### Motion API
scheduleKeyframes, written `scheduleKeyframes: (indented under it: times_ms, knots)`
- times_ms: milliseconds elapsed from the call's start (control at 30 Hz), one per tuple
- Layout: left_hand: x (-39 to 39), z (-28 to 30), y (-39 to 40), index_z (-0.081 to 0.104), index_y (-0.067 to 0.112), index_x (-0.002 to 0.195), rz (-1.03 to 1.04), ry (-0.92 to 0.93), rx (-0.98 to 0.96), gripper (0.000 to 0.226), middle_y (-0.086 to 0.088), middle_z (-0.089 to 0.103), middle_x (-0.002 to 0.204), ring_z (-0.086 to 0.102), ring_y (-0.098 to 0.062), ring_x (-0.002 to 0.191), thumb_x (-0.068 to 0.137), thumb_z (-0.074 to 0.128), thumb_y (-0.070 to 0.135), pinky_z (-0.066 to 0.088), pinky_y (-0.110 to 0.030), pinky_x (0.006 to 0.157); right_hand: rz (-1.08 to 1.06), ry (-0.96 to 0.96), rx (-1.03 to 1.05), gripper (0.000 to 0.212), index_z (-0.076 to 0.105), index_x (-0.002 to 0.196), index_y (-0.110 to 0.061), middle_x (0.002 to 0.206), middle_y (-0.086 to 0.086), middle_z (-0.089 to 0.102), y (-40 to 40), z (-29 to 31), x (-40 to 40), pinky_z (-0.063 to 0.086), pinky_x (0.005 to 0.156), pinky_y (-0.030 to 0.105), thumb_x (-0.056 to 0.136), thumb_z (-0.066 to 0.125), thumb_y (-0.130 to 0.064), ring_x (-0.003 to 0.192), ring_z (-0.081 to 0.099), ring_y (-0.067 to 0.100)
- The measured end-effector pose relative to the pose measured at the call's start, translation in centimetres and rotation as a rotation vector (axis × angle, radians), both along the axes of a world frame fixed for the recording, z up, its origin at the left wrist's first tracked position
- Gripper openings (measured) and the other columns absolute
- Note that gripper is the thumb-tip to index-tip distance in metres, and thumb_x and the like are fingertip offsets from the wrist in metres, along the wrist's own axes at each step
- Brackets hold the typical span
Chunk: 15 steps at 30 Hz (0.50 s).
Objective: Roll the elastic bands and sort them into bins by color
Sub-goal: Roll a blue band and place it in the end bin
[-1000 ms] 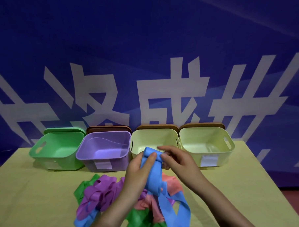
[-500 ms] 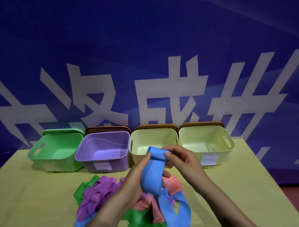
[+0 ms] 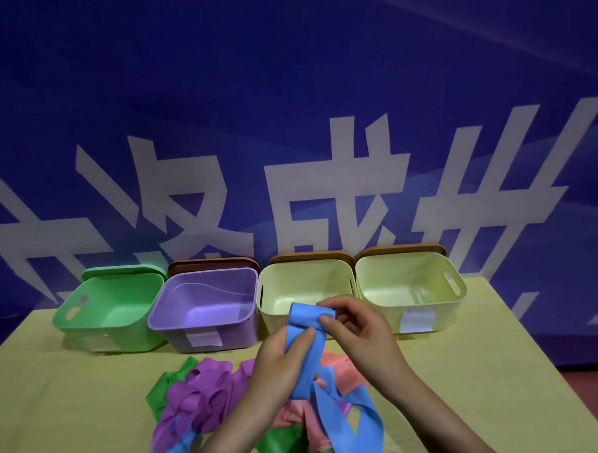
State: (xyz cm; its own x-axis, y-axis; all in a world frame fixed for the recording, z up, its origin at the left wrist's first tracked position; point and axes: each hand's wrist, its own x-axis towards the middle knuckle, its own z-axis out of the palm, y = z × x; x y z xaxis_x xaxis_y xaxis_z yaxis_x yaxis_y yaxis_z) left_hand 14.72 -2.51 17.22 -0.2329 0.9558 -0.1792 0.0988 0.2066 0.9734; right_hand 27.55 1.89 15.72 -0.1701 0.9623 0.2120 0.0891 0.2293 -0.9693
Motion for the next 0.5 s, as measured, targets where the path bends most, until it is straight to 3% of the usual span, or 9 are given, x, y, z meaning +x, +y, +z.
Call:
scheduleKeyframes:
  times_ms: [100,167,300,367,500]
  knots:
    - [-0.02,-0.01,0.18,0.065,0.016,0.078,0.045,-0.072,-0.004,0.023,-0.005,0.057,0.067,0.055,-0.016,0.063,0.095,0.053,0.023,0.042,-0.029,0.061,-0.038,-0.154,0.245,0.009,0.063,0.091,-0.024,0.081,-0.005,0.061,-0.11,-0.28,-0.11,0.045,0.068,0.017,0.082,0.064,-0.02,0.072,0.055,0.01]
    - [0.02,0.01,0.29,0.067,0.014,0.082,0.046,-0.094,0.007,0.025,-0.004,0.059,0.064,0.055,-0.014,0.058,0.096,0.05,0.027,0.044,-0.025,0.054,-0.033,-0.159,0.296,0.01,0.063,0.092,-0.023,0.082,-0.006,0.06,-0.14,-0.28,-0.08,0.044,0.068,0.014,0.083,0.063,-0.024,0.073,0.055,0.01]
    - [-0.13,-0.12,0.19,0.064,0.013,0.082,0.038,-0.057,0.05,0.027,0.008,0.055,0.05,0.05,-0.009,0.052,0.098,0.046,0.025,0.039,-0.024,0.053,0.109,0.06,0.047,0.027,0.065,0.1,-0.023,0.074,-0.009,0.059,-0.42,0.27,-0.21,0.048,0.068,0.021,0.078,0.061,-0.038,0.067,0.053,0.005]
    - [-0.08,-0.27,0.07,0.062,0.013,0.079,0.037,-0.038,0.067,0.028,0.007,0.054,0.054,0.049,-0.01,0.054,0.098,0.046,0.025,0.04,-0.022,0.053,0.151,0.098,-0.041,0.03,0.066,0.1,-0.021,0.067,-0.007,0.056,-0.43,0.44,-0.19,0.045,0.062,0.02,0.078,0.06,-0.041,0.06,0.05,0.005]
    - [0.07,-0.7,-0.06,0.068,0.007,0.087,0.02,-0.028,0.08,0.03,0.004,0.061,0.062,0.053,0.0,0.054,0.099,0.045,0.024,0.041,-0.013,0.054,0.17,-0.013,-0.035,0.009,0.065,0.083,-0.016,0.062,-0.005,0.055,-0.32,0.47,0.08,0.042,0.058,0.023,0.09,0.063,-0.022,0.058,0.049,0.006]
